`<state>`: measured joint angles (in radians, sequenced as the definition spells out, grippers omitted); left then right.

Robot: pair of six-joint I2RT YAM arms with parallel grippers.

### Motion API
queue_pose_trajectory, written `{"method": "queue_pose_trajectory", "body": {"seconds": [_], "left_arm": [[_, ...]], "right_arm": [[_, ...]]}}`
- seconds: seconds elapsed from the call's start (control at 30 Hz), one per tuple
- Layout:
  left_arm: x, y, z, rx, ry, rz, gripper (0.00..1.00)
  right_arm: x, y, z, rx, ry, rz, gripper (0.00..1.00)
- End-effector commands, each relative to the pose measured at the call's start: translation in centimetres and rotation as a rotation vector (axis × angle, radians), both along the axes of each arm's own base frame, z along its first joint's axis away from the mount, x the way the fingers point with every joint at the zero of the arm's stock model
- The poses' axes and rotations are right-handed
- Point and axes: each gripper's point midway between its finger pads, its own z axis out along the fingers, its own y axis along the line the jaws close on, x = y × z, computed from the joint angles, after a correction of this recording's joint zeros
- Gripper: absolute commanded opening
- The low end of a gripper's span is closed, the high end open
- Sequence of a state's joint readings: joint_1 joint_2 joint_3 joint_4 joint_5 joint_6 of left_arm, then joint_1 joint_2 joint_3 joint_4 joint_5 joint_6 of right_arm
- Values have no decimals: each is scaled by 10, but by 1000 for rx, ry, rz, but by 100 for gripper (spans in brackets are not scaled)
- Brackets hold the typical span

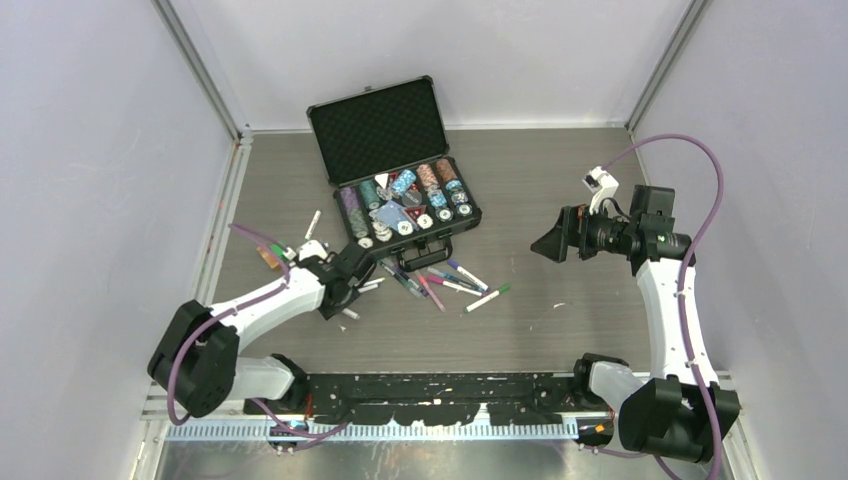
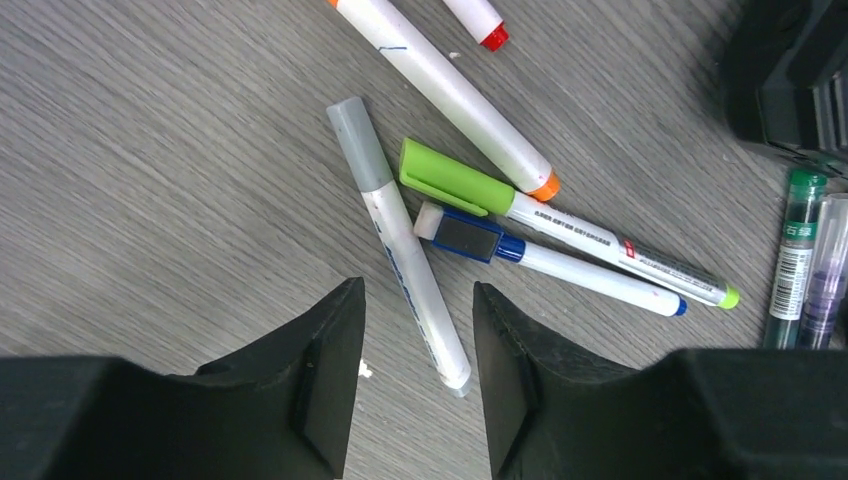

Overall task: Open the pen caps
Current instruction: Pick up the pen from the center of the board.

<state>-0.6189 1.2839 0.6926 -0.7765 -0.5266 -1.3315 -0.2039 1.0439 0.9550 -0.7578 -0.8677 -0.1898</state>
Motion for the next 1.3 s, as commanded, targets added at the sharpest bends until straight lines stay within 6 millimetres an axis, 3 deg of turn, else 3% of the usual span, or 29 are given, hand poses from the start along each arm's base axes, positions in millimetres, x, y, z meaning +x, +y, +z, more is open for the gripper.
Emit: {"method": "queue_pose_trajectory", "body": {"seconds": [0.0,0.3,0.63,0.8,1.1,1.2,1.27], "left_arm": [[6,0,-8,-32,-25,49,44],[1,-2,-29,-58,14,55,38],[-5,-1,-37,-71,53,44,8],[-9,10,-17,-50,18,56,2],[2,7,47,-135,-191,-43,0],[6,-8,63,-200,-243,-136,0],[14,-34,77,-288,-313,-290,0]], "right_arm": [[4,-1,5,-17,-31,13,99],[3,-1,5,-21,-30,14,99],[2,-2,6,-26,-32,13,99],[2,-3,7,-33,-37,12,99],[1,-1,7,-26,-32,20,99],[-1,3,7,1,-25,42,99],[-4,11,7,43,-13,78,99]]}}
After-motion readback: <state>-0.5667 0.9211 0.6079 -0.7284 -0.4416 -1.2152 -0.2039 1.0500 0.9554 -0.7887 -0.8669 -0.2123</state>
